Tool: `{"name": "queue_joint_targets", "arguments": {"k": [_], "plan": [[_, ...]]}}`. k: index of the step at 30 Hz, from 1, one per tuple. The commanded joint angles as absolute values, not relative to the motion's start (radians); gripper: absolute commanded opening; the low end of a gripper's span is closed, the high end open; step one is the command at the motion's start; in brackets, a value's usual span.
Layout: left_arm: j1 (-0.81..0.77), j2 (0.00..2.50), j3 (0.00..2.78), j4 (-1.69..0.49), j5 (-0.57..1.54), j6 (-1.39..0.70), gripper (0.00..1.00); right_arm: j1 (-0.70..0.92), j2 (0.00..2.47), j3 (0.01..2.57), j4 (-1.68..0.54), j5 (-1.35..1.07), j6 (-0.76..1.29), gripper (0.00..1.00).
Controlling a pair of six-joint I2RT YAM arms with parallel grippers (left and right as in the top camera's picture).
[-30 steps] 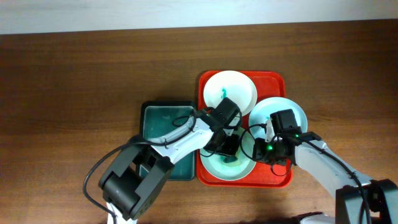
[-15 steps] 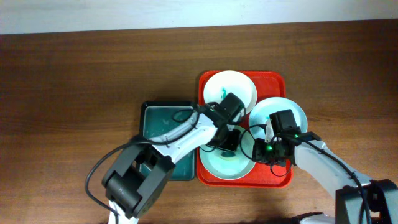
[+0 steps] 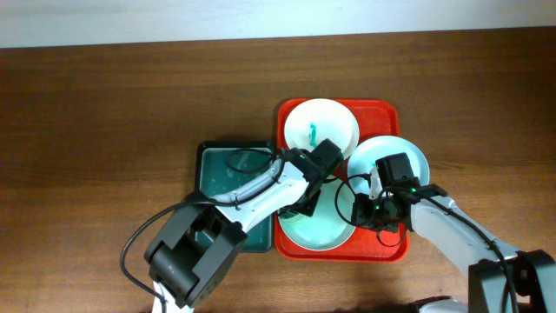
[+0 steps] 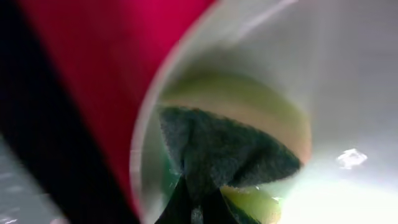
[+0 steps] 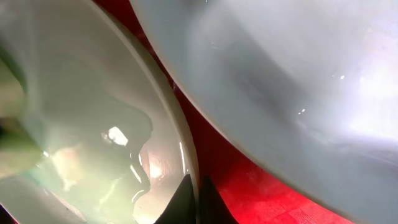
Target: Clean dirty plates on tray and stack at the side
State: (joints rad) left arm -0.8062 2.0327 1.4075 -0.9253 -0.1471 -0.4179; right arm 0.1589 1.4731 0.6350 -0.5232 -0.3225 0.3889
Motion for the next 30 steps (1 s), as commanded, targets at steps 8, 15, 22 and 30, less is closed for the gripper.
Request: {"name": "queue_joint_targets", "arguments": {"k": [8, 15, 22, 30], "plan": [[-0.776, 1.96, 1.731, -1.264, -0.232, -0.45, 0.0, 0.157, 1.481, 0.624, -0.538, -0.28, 0.383, 0.04], [-0.523, 1.874, 1.553, -1.287, -0.27, -0.372, 0.0, 0.157, 1.481, 0.624, -0.539, -0.28, 0.382, 0.04], [-0.411, 1.855, 1.259, -1.006, -0.073, -0.342, 0.2, 0.157, 1.481, 0.624, -0.538, -0.28, 0.374, 0.04], [-0.325, 1.464, 1.259, -1.095, -0.04, -0.335, 1.0, 0.157, 1.432, 0.801, -0.773, -0.319, 0.322, 0.04]]}}
